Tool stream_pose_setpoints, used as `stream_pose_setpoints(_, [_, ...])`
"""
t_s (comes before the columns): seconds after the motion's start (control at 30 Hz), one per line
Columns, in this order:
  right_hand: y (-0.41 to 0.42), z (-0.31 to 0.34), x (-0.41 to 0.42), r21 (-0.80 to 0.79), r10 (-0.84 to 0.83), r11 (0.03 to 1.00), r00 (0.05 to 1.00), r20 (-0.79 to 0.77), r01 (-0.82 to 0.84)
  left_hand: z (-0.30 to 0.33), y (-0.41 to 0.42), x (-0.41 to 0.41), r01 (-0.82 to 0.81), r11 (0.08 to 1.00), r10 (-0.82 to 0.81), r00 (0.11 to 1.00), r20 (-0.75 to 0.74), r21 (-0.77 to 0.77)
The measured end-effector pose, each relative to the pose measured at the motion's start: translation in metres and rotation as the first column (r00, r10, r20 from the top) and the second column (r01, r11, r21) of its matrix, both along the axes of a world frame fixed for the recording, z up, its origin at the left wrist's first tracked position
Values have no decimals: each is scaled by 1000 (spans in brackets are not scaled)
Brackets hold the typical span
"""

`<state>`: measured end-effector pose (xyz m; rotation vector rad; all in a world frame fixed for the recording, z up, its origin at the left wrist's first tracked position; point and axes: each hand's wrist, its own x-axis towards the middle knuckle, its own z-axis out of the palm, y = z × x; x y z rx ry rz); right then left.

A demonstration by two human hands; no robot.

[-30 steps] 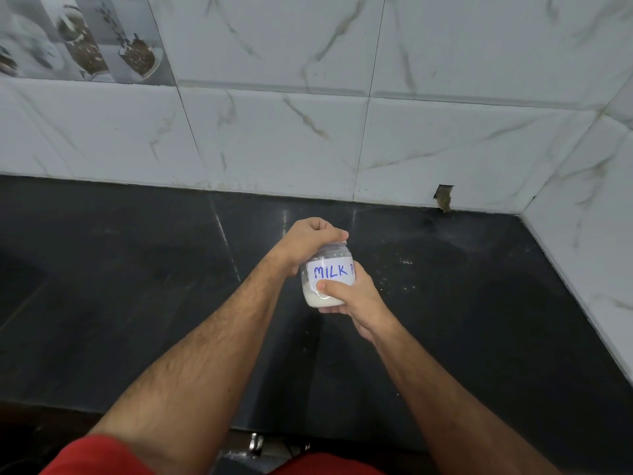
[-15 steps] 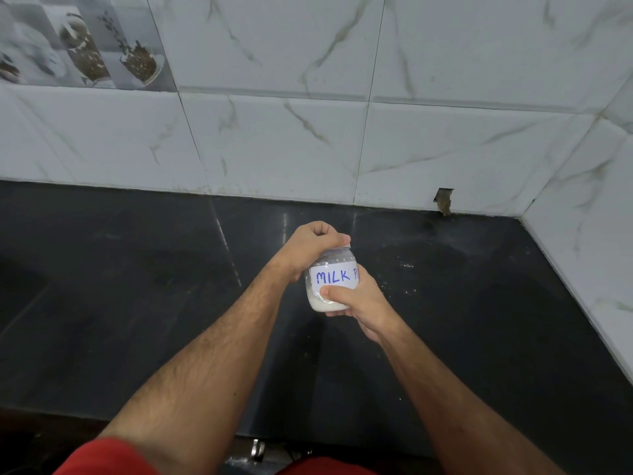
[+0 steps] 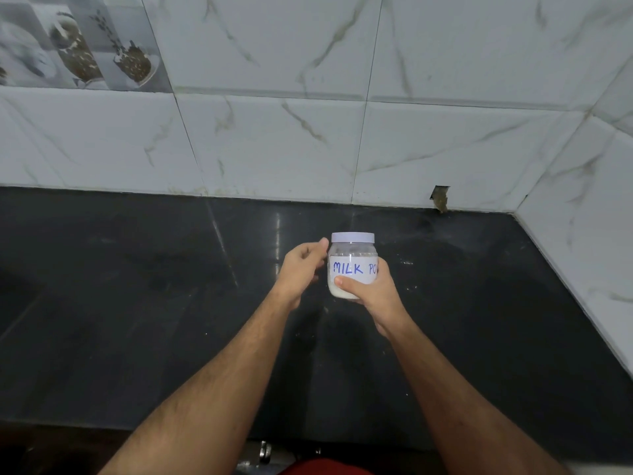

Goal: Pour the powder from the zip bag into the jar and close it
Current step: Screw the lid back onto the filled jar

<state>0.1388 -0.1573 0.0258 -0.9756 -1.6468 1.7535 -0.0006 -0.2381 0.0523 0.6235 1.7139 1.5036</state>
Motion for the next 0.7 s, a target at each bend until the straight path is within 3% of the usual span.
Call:
stream_pose_setpoints(0.17, [3, -1, 2, 35, -55, 998, 998, 25, 54, -11, -4, 8, 99, 995, -100, 994, 47, 9])
stream_pose_setpoints(0.27, [2, -2, 3, 3, -49, 999, 998, 31, 49, -12, 1, 6, 69, 998, -69, 996, 58, 17])
stream_pose_setpoints(0.53, [30, 13, 31, -124, 124, 987, 977, 173, -103, -18, 13, -1, 167, 986, -164, 980, 116, -19])
stream_pose_setpoints(0.7, [51, 27, 44, -61, 160, 987, 942, 296, -148, -18, 33, 6, 207, 978, -204, 970, 134, -12])
